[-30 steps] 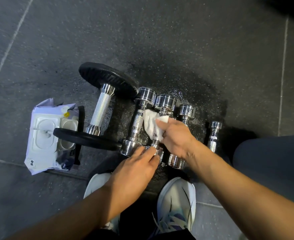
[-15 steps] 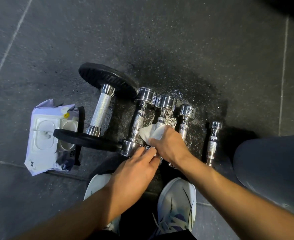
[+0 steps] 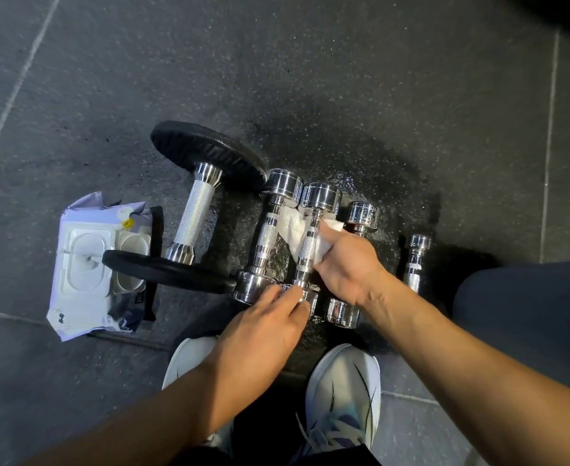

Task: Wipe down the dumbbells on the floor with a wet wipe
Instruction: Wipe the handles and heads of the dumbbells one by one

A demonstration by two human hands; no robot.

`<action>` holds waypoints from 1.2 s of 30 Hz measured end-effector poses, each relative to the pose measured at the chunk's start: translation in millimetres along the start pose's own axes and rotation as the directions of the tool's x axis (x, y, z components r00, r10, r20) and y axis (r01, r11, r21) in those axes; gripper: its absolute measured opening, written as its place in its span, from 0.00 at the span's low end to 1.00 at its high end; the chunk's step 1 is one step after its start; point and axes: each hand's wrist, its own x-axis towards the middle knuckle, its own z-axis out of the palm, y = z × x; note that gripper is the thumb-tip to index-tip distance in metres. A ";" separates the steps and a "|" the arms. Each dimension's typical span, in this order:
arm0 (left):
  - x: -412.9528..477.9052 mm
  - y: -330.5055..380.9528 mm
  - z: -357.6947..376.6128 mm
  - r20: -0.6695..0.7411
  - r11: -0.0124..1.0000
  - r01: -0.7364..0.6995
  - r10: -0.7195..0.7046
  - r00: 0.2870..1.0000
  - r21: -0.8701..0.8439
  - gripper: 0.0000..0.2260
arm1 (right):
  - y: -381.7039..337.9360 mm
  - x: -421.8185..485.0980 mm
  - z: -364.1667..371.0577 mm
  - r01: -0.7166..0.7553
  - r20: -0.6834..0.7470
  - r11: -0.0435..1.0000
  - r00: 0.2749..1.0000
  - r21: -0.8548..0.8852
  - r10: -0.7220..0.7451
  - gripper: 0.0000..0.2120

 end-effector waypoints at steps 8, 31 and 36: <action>-0.2 -0.2 2.6 0.000 1.000 0.001 -0.001 1.000 -0.003 0.24 | 13.0 -15.8 -8.0 -0.036 -0.106 0.939 0.994 -0.343 0.000 0.12; 28.0 -2.7 -3.2 -0.114 0.999 0.009 -0.013 0.993 -0.033 0.03 | -65.9 -28.4 -73.8 0.399 0.378 -0.079 0.760 -0.913 -0.529 0.24; 30.6 -3.0 -0.4 -0.138 0.999 -0.035 0.031 0.990 -0.023 0.02 | -27.7 -19.1 -85.7 0.443 0.521 -0.276 0.762 -0.853 -0.384 0.29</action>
